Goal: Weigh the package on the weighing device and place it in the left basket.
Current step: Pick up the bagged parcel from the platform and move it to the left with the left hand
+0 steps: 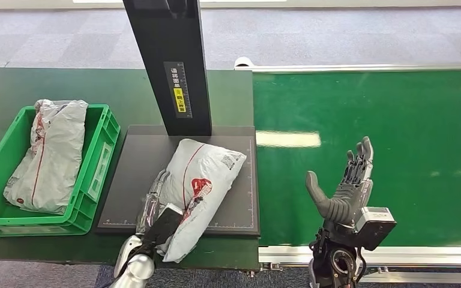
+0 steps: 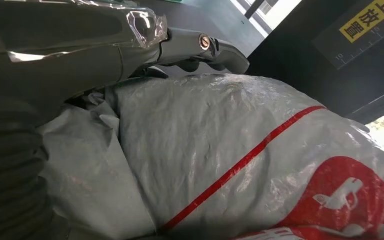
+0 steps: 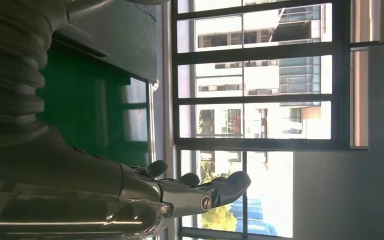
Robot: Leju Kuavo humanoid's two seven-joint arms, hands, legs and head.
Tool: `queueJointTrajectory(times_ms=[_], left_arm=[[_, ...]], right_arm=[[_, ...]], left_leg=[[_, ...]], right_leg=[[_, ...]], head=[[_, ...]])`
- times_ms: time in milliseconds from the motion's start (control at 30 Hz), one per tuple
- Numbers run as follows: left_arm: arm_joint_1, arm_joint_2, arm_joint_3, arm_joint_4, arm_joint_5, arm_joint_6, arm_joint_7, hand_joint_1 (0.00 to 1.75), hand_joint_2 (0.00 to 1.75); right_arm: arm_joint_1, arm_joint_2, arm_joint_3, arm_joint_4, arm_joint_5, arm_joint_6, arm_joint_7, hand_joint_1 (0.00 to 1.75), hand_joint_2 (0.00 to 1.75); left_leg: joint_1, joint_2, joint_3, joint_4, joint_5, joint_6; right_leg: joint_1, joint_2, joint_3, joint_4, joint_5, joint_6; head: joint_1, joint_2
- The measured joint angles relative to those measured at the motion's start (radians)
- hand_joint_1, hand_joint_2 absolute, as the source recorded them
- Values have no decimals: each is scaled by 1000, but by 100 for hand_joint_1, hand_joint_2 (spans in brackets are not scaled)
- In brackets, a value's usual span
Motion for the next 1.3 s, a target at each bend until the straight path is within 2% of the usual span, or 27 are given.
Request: queueJointTrajectory(times_ms=[100,133,233,267,333,467,900,1067,1300], left_arm=[[-51,-6,-2,72,-99,100,76,0,175],[-64,-9,-5,89,-147,143,113,31,175],[-92,-14,-16,130,-291,243,225,156,175],[-97,-15,-18,139,-325,257,250,168,175],[-102,-15,-20,150,-365,267,270,175,175],[-103,-16,-6,156,-380,270,247,175,175],[-63,-17,44,84,-257,278,87,175,175],[6,-17,50,-19,-93,256,-36,175,175],[81,-17,56,-157,-54,227,-47,175,175]], right_arm=[[-6,3,-3,8,1,8,10,0,175],[-8,5,-4,9,1,9,12,0,175],[-13,9,-7,12,2,12,17,0,175],[-14,10,-9,13,2,13,17,0,175],[-14,11,-12,15,2,14,18,0,175],[-14,11,-18,21,1,14,18,0,175],[-15,11,-32,43,-9,14,12,0,175],[-18,11,-39,52,-16,7,7,0,175],[-20,9,-47,62,-18,4,0,0,175]], left_leg=[[0,-1,3,0,0,0],[0,-1,5,0,0,0],[0,0,9,-1,-1,1],[0,0,10,-1,-1,1],[0,0,12,-1,0,1],[0,0,12,-1,2,-1],[0,1,6,-1,1,-1],[0,1,3,-1,1,-1],[0,1,-2,-1,1,-1]], right_leg=[[0,-2,5,0,-1,0],[0,-2,7,0,-1,0],[0,-2,11,-1,-1,0],[0,-2,12,-1,0,0],[0,-2,13,-1,0,-1],[0,-2,13,0,1,-2],[0,-1,5,0,1,-2],[1,0,1,0,1,-2],[0,0,-3,0,1,-2]], head=[[0,0],[0,0],[0,0],[0,0],[0,0],[0,0],[0,0],[0,0],[0,0]])
